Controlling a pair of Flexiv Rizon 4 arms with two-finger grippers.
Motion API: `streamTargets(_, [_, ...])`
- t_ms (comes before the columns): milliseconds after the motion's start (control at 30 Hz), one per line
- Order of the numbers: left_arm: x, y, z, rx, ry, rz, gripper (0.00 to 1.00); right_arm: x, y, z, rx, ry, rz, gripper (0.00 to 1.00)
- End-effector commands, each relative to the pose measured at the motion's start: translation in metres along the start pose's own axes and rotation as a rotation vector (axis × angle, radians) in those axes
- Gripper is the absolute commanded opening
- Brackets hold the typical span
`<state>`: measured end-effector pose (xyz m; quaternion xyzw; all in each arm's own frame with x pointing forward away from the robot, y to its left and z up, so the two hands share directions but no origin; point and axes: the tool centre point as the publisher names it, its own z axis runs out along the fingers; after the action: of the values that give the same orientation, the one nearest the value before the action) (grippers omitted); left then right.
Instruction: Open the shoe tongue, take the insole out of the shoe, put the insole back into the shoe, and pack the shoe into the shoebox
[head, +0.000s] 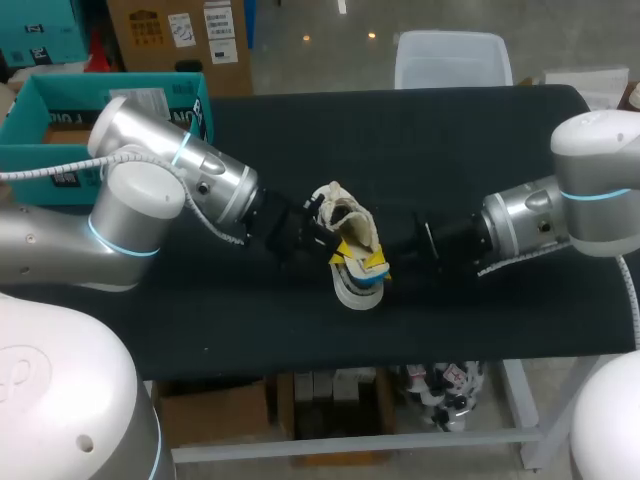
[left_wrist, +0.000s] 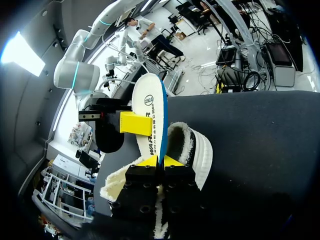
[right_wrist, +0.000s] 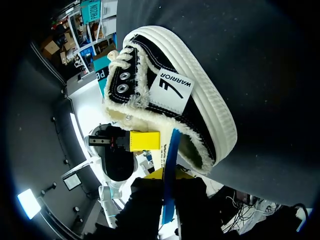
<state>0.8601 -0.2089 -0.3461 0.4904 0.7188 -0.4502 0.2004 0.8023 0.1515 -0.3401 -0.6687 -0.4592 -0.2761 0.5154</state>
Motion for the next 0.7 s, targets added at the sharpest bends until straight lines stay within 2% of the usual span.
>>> streamTargets(33, [0.001, -0.008, -0.003, -0.005, -0.003, 0.006, 0.05, -0.002, 0.006, 0.002, 0.015, 0.004, -0.004, 0.00])
streamTargets(67, [0.002, -0.011, -0.004, -0.003, -0.004, 0.013, 0.32, -0.002, 0.007, 0.002, 0.014, 0.005, -0.005, 0.00])
streamTargets(167, [0.002, -0.022, -0.004, 0.002, -0.006, 0.037, 0.60, -0.001, 0.007, 0.002, 0.007, 0.009, -0.008, 0.00])
streamTargets(333, [0.000, -0.034, 0.001, 0.003, -0.001, 0.064, 0.45, -0.001, 0.008, 0.003, 0.001, 0.017, -0.002, 0.00])
streamTargets(367, [0.000, -0.034, 0.003, 0.003, 0.001, 0.066, 0.36, -0.001, 0.008, 0.003, 0.001, 0.017, -0.001, 0.00])
streamTargets(400, [-0.001, -0.035, 0.005, -0.003, 0.010, 0.070, 0.07, -0.001, 0.007, 0.003, 0.001, 0.017, -0.001, 0.00])
streamTargets(433, [-0.001, -0.036, 0.006, -0.007, 0.016, 0.074, 0.00, -0.001, 0.007, 0.004, 0.000, 0.014, -0.001, 0.00])
streamTargets(700, [-0.007, -0.034, 0.004, -0.043, 0.053, 0.095, 0.00, 0.007, -0.001, 0.006, -0.005, -0.065, -0.019, 0.00])
